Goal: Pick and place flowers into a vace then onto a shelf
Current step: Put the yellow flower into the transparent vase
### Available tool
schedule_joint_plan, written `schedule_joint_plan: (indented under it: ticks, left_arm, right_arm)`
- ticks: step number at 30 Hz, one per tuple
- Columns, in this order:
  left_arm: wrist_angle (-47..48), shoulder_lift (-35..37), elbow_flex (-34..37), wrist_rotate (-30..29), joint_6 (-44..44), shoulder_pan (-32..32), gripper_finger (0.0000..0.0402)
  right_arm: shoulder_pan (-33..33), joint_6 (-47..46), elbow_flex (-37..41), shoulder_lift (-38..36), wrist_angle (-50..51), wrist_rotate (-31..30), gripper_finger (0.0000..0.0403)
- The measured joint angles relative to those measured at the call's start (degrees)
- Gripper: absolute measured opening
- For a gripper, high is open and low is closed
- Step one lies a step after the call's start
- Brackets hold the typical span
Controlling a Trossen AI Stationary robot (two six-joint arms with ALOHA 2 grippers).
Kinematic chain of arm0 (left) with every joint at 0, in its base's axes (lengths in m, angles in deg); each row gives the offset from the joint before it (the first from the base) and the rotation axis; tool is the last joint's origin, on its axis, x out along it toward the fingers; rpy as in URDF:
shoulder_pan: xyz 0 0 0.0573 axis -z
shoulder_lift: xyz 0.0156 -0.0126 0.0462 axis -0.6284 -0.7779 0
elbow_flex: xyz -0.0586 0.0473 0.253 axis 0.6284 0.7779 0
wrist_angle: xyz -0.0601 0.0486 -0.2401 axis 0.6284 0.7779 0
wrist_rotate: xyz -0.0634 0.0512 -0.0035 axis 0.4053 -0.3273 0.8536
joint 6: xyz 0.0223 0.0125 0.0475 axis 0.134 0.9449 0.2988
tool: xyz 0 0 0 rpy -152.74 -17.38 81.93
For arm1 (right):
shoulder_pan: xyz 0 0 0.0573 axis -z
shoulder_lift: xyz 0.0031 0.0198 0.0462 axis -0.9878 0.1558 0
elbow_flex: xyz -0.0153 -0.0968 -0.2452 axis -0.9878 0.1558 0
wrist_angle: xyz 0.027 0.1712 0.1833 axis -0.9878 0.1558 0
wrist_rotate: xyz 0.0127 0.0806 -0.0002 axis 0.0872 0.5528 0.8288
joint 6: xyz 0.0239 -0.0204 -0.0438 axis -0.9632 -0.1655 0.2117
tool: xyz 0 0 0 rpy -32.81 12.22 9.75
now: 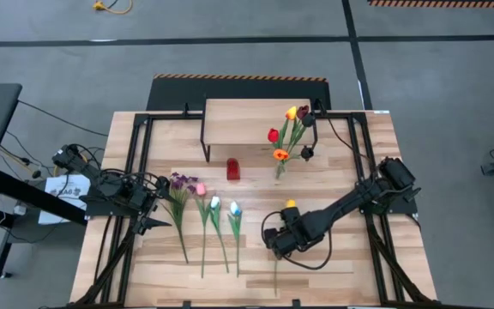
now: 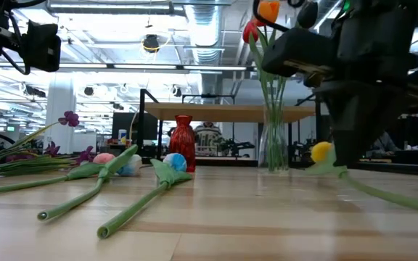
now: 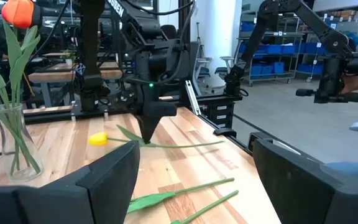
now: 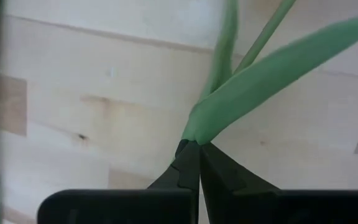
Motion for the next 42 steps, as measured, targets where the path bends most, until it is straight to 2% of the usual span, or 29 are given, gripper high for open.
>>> schedule_joint_plan:
  ticks: [7, 15, 23, 30, 42]
  left_arm:
    - [0.0, 0.0, 0.0, 0.6, 0.0, 0.0, 0.0302]
    - [0.1, 0.0, 0.0, 0.9, 0.0, 0.0, 0.0302]
    - [0.1, 0.0, 0.0, 0.9, 0.0, 0.0, 0.0302]
    - [0.1, 0.0, 0.0, 0.8, 0.0, 0.0, 0.0302]
    - [0.1, 0.0, 0.0, 0.8, 0.0, 0.0, 0.0302]
  right_arm:
    - [-0.1, -0.3, -0.1, 0.1, 0.5, -0.2, 0.0000]
    - [-1.3, 0.4, -0.2, -0.6, 2.7, -5.4, 0.0000]
    - [-5.9, 1.4, -0.8, -2.0, 3.5, -16.2, 0.0000]
    - [-9.9, 2.0, -4.3, -2.0, 10.0, -26.8, 0.0000]
    - [-11.3, 20.3, -9.0, -2.0, 10.8, -40.3, 0.0000]
